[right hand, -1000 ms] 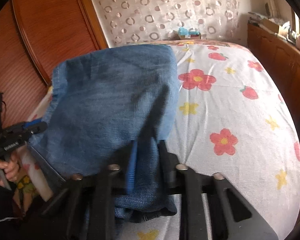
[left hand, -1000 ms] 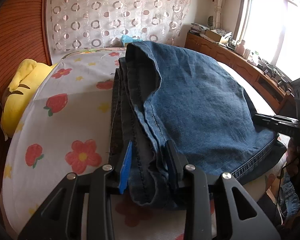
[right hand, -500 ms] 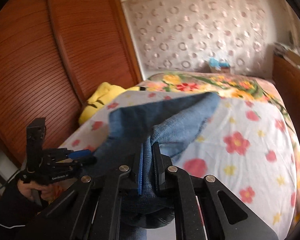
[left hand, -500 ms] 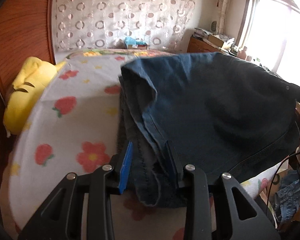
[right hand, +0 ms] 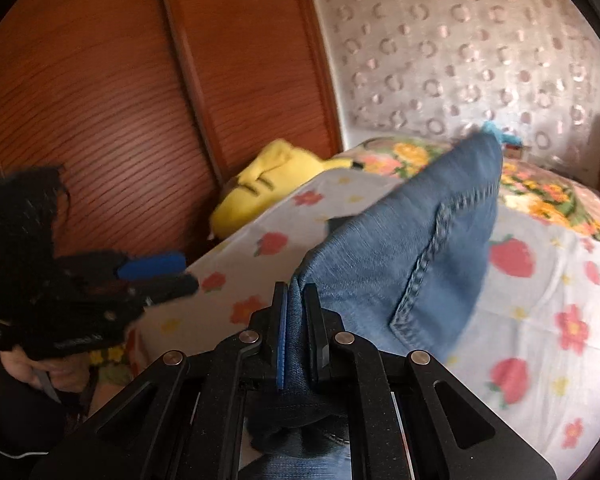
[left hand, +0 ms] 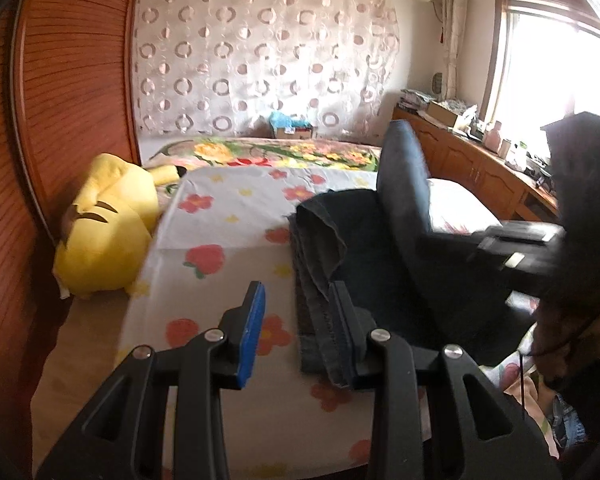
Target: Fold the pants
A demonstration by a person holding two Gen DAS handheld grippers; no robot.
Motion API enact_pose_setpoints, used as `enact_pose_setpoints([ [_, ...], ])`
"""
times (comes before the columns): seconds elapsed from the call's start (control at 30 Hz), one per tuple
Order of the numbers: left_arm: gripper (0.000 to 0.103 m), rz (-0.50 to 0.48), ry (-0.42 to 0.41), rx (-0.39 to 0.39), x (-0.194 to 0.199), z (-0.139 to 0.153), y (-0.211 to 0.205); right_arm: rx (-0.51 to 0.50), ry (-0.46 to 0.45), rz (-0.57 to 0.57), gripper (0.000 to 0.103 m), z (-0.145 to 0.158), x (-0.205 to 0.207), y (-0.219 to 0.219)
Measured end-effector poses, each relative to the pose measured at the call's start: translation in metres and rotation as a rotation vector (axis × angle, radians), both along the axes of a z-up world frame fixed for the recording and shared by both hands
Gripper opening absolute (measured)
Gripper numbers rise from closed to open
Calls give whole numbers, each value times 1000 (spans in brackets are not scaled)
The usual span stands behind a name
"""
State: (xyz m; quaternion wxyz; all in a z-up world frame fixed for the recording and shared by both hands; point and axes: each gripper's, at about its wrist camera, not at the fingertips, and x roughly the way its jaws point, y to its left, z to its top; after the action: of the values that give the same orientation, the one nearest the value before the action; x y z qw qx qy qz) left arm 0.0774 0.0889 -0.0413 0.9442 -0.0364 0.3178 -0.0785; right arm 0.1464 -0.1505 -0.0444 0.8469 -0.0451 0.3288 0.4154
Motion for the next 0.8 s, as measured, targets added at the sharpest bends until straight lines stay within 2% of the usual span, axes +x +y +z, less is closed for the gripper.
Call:
enact_pose_setpoints([
  [0.2,32,34,-14,0,-11,4,22,-67,111,48,4,-50,9,33],
  [0.3,32,45,-15,-4,-11,5,27,-73,137,53,5,-58,12,35],
  [0.43,32,54,-18,-11,-9,4,29,-83,133,44,7,-54,12,33],
  [0.5,32,54,-18,-12,-8,4,29,-82,125,41,16,-48,11,34],
  [0.53,32,52,-16,-12,-8,4,29,-73,119,42,26,-43,10,32],
  [0.57,32,50,-16,-11,-8,4,28,-63,108,42,30,-38,7,28],
  [0.8,32,16,-13,-12,-5,4,11,-66,-11,-34,34,-6,2,-10],
])
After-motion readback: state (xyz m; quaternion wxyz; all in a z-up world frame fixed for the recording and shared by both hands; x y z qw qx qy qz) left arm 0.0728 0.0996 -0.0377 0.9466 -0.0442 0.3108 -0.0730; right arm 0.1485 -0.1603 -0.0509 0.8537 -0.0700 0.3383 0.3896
